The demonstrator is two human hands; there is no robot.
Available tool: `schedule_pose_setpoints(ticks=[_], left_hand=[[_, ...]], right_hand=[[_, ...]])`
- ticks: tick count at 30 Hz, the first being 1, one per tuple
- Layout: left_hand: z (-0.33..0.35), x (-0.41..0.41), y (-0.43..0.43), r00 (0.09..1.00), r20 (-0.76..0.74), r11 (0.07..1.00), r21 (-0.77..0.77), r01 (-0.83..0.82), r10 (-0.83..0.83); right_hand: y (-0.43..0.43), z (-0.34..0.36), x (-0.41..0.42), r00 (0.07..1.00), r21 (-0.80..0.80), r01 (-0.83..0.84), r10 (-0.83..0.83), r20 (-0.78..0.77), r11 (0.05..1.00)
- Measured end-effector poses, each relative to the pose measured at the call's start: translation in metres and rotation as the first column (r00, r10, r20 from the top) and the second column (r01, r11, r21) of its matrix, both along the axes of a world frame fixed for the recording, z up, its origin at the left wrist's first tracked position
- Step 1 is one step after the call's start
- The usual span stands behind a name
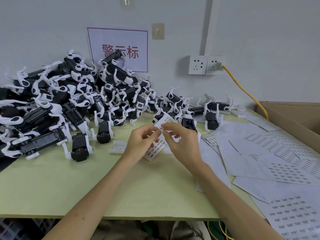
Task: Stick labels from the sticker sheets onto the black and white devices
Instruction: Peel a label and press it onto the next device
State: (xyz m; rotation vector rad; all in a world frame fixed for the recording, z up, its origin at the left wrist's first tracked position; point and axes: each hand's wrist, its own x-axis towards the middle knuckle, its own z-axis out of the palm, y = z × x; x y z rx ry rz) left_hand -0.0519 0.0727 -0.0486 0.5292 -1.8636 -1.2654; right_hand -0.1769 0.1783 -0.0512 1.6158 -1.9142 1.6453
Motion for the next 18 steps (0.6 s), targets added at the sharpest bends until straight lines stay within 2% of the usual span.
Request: schedule_pose_setpoints(ticks=[8, 18], left_hand=[[-0.0021, 0.0004, -0.004, 0.999, -0.024, 0.998, -0.046, -0.047, 0.046], [-0.008, -0.0018, -0.0007, 0.994, 0.033, 0.958, -0.273, -0.089, 0.102]], right_hand=[[-0.0004, 0.0004, 0.0003, 1.0, 0.061, 0.011, -0.011, -0.007, 0.998], [0.0001, 0.0002, -0.0007, 0.987, 0.043, 0.108, -0.102, -0.125, 0.993]])
